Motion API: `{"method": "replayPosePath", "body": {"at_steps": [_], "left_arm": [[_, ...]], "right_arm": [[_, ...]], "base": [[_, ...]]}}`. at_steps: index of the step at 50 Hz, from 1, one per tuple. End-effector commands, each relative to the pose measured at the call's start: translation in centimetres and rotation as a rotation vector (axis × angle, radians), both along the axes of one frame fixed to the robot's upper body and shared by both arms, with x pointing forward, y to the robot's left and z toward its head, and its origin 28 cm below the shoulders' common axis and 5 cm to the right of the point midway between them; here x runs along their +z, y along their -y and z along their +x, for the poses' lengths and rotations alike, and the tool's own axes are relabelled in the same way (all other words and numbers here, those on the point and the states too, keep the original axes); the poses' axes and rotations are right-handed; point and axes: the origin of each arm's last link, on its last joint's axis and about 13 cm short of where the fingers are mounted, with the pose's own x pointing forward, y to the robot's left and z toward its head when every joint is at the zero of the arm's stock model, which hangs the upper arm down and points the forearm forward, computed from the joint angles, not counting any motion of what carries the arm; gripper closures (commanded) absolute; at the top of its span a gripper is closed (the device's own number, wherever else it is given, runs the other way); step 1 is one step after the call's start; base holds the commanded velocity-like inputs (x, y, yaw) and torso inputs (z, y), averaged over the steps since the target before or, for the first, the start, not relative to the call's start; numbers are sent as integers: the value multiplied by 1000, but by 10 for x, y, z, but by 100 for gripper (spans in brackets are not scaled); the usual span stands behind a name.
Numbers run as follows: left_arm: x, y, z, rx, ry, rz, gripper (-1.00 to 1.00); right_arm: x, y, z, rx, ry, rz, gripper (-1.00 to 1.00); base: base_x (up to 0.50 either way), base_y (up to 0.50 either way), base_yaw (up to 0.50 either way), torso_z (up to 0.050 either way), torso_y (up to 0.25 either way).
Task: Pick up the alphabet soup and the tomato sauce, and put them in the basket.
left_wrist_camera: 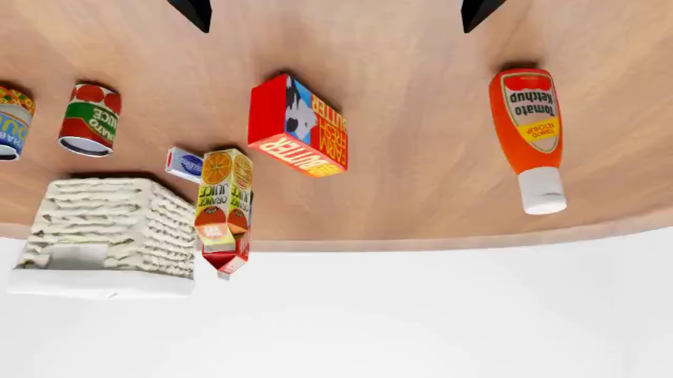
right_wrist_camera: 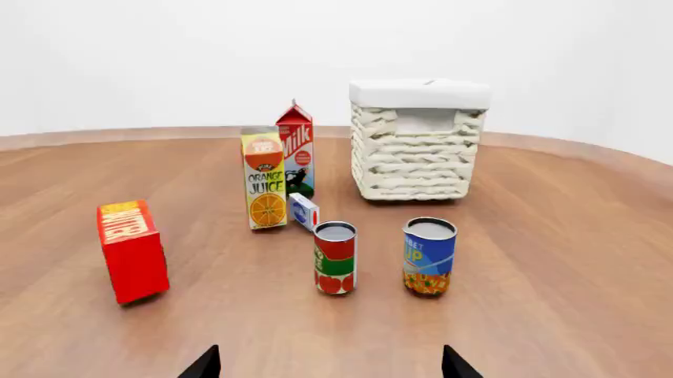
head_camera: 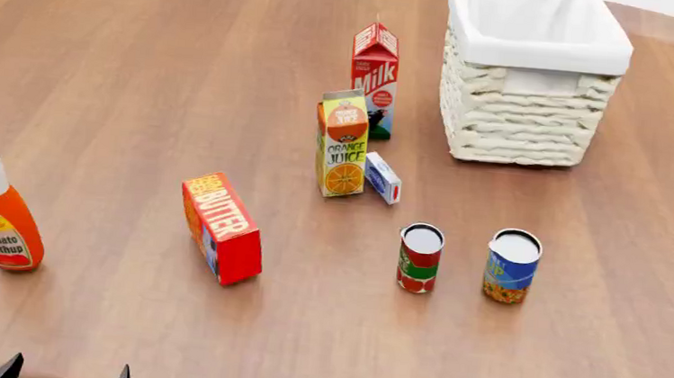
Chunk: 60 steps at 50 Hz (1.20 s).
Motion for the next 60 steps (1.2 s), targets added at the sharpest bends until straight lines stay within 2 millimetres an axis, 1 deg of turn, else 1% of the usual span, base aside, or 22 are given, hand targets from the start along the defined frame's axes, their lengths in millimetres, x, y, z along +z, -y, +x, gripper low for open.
{"method": "replayPosePath", "body": {"at_steps": [1, 2, 9, 11, 13, 14, 16, 19, 20, 21, 22, 24, 25, 26, 28, 29, 35, 39, 43, 44, 45, 60], "left_arm": [[0, 0, 0, 0, 0, 10, -100], [-2, 1, 0, -7, -3, -26, -100], [-4, 2, 1, -8, -15, -22, -100], [-3, 3, 2, -7, -12, -8, -100], [4, 0, 5, 7, 4, -14, -100], [12, -2, 6, 12, 32, -15, -100], [23, -5, 8, 17, 68, 6, -100], [47, -11, 12, 20, 134, 19, -100], [64, -14, 13, 24, 191, 31, -100], [71, -15, 13, 22, 208, 26, -100], [87, -18, 12, 13, 258, 40, -100], [101, -19, 11, 26, 292, 64, -100], [112, -21, 9, 49, 321, 81, -100], [123, -22, 5, 43, 359, 90, -100], [135, -23, 0, 52, 405, 81, -100], [147, -23, -10, 43, 448, 90, -100], [178, -23, -40, 52, 605, 108, -100], [186, -22, -49, 53, 638, 132, -100], [187, -23, -52, 59, 661, 133, -100], [186, -23, -53, 55, 665, 131, -100], [187, -22, -54, 57, 670, 126, -100], [186, -24, -57, 71, 673, 123, -100]], "right_arm": [[-1, -1, -1, 0, 0, 0, -100], [-1, 0, 1, -4, -3, -6, -100], [-4, -4, 1, 7, -17, -16, -100], [-4, -4, 3, 6, -14, -23, -100], [1, -5, 6, 11, -6, -25, -100], [10, -5, 10, 13, 25, -35, -100], [21, -5, 14, 5, 59, -50, -100], [45, -3, 23, -11, 121, -80, -100], [62, -1, 27, -10, 163, -80, -100], [69, 0, 28, -13, 181, -85, -100], [86, 2, 29, -11, 223, -77, -100], [103, 4, 29, -17, 271, -88, -100], [116, 6, 28, -20, 311, -85, -100], [131, 8, 26, -36, 354, -83, -100], [148, 11, 19, -45, 412, -66, -100], [154, 12, 16, -46, 436, -54, -100], [176, 13, -4, -32, 528, -50, -100], [183, 9, -14, -10, 570, -53, -100], [185, 6, -19, 3, 604, -73, -100], [182, 6, -19, 2, 608, -72, -100], [186, 6, -20, 3, 610, -72, -100], [186, 4, -24, 11, 628, -75, -100]], "base": [[0, 0, 0, 0, 0], [0, 0, 0, 0, 0], [0, 0, 0, 0, 0], [0, 0, 0, 0, 0], [0, 0, 0, 0, 0], [0, 0, 0, 0, 0], [0, 0, 0, 0, 0], [0, 0, 0, 0, 0], [0, 0, 0, 0, 0], [0, 0, 0, 0, 0], [0, 0, 0, 0, 0], [0, 0, 0, 0, 0], [0, 0, 0, 0, 0], [0, 0, 0, 0, 0], [0, 0, 0, 0, 0], [0, 0, 0, 0, 0], [0, 0, 0, 0, 0], [0, 0, 0, 0, 0], [0, 0, 0, 0, 0], [0, 0, 0, 0, 0], [0, 0, 0, 0, 0], [0, 0, 0, 50, 0]]}}
